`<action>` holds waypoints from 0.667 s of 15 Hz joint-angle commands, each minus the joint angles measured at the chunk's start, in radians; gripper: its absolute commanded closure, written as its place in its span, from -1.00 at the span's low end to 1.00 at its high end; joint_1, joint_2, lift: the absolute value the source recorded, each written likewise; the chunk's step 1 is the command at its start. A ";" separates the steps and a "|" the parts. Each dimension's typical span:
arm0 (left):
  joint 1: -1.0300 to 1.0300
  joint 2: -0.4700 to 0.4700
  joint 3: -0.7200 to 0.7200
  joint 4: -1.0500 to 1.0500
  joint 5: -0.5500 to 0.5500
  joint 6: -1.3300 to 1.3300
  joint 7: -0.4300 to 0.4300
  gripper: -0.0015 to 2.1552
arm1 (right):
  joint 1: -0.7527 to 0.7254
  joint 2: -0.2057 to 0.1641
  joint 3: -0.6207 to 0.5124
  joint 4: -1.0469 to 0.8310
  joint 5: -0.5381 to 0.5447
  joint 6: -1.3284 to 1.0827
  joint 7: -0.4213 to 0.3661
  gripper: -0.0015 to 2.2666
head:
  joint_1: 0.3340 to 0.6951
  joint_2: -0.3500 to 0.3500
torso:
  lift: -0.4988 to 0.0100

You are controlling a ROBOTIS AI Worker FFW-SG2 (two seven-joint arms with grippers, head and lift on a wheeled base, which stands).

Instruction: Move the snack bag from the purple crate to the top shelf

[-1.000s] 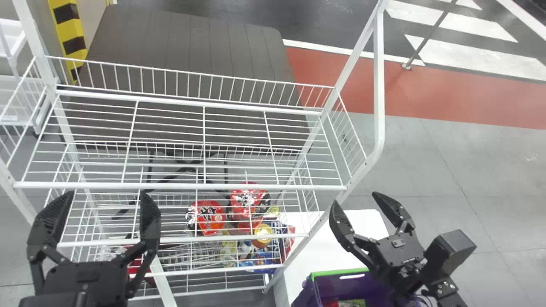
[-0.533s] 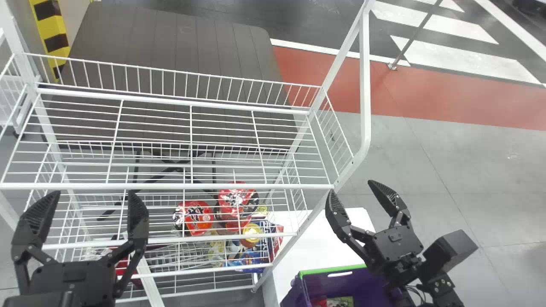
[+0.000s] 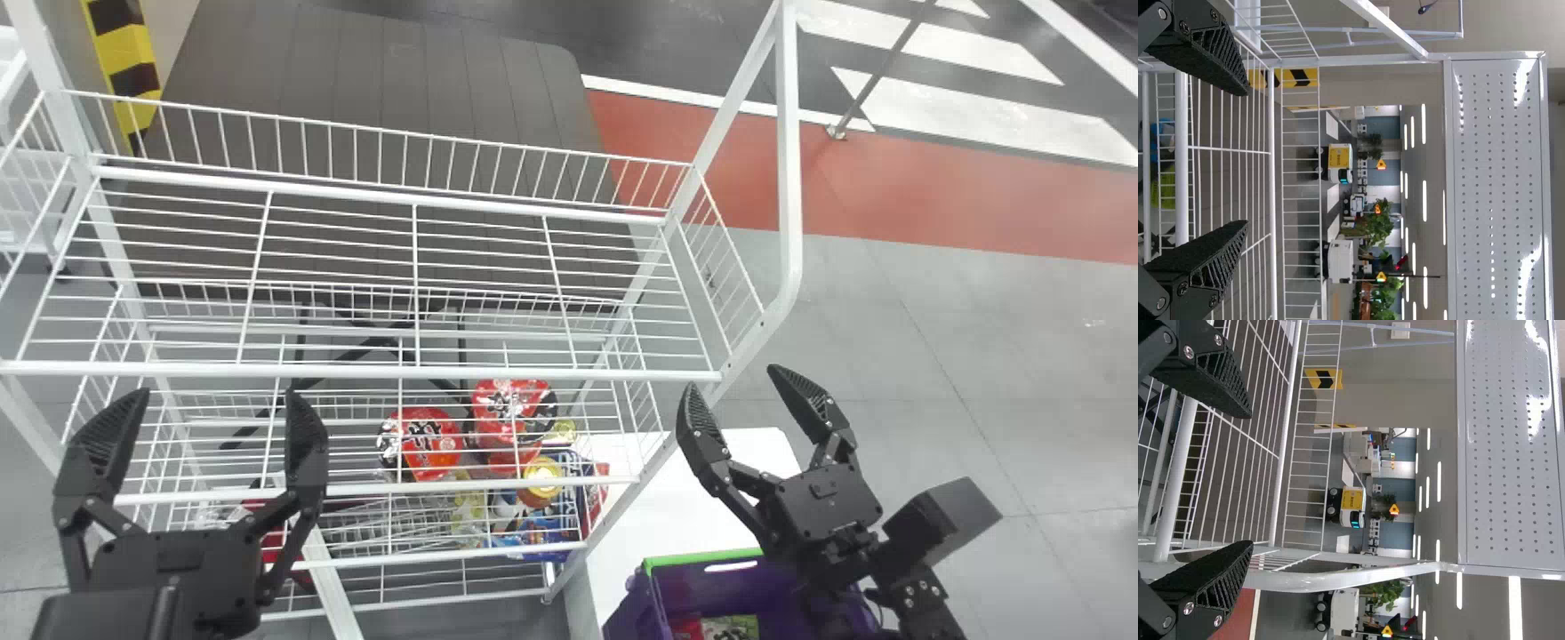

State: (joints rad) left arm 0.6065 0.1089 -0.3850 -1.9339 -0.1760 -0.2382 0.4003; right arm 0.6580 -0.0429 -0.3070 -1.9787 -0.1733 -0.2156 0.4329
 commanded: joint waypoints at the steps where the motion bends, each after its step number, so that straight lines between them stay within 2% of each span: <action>1: -0.002 0.000 0.000 0.003 0.001 -0.002 0.000 -0.87 | 0.000 0.000 0.006 0.000 0.000 -0.003 0.000 -0.87 | 1.00 -0.89 | 0.81; 10: -0.005 -0.003 0.000 0.013 0.007 -0.002 -0.001 -0.87 | 0.017 -0.002 0.032 -0.009 0.000 -0.009 0.001 -0.87 | 1.00 -0.82 | 0.67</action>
State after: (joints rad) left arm 0.6013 0.1048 -0.3850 -1.9207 -0.1693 -0.2400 0.3988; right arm 0.6723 -0.0437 -0.2766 -1.9865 -0.1733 -0.2247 0.4338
